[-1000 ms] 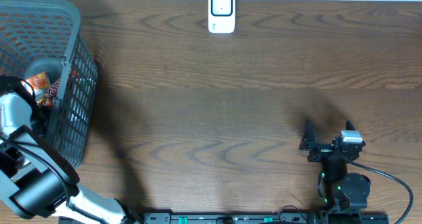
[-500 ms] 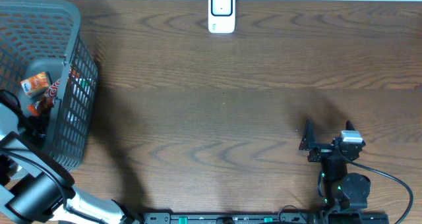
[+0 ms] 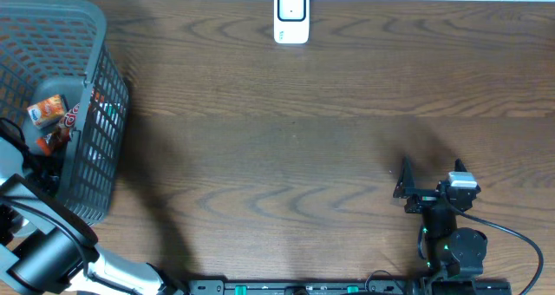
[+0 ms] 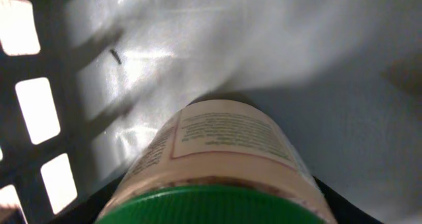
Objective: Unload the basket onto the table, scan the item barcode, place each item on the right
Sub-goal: 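Grasp the green-capped jar with the left gripper and lift it, then carry the jar to the table centre and set it down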
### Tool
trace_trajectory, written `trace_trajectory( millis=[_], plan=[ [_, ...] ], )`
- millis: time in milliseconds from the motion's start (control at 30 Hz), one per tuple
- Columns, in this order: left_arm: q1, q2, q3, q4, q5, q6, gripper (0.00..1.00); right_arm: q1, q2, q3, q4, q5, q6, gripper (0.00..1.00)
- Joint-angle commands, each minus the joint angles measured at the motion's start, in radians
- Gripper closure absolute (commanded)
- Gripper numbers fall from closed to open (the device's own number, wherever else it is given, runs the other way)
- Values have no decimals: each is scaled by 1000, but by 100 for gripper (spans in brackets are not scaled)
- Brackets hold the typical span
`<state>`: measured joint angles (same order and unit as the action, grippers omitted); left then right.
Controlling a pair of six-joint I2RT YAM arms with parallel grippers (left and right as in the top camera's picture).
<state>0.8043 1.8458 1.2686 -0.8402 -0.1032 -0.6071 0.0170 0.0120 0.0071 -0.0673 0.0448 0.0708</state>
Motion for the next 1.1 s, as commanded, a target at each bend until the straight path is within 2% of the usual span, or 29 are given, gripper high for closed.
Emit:
trace_trajectory(
  millis=[0,267,500,833,1067],
  plan=[
    [2,-23,28,-3,-2,4,41,-4,-7,-2,-3,9,-9,1],
    [2,-80,34,-14,34,4,41,-4,-7,-2,-3,10,-9,1],
    [2,-265,50,-14,101,2,40,-4,-7,-2,-3,9,-9,1],
    [1,-569,50,-19,385,-62,39,-4,-7,-2,-3,9,-9,1],
    [-37,-768,50,48,564,-127,36,-4,-7,-2,-3,9,-9,1]
  ],
)
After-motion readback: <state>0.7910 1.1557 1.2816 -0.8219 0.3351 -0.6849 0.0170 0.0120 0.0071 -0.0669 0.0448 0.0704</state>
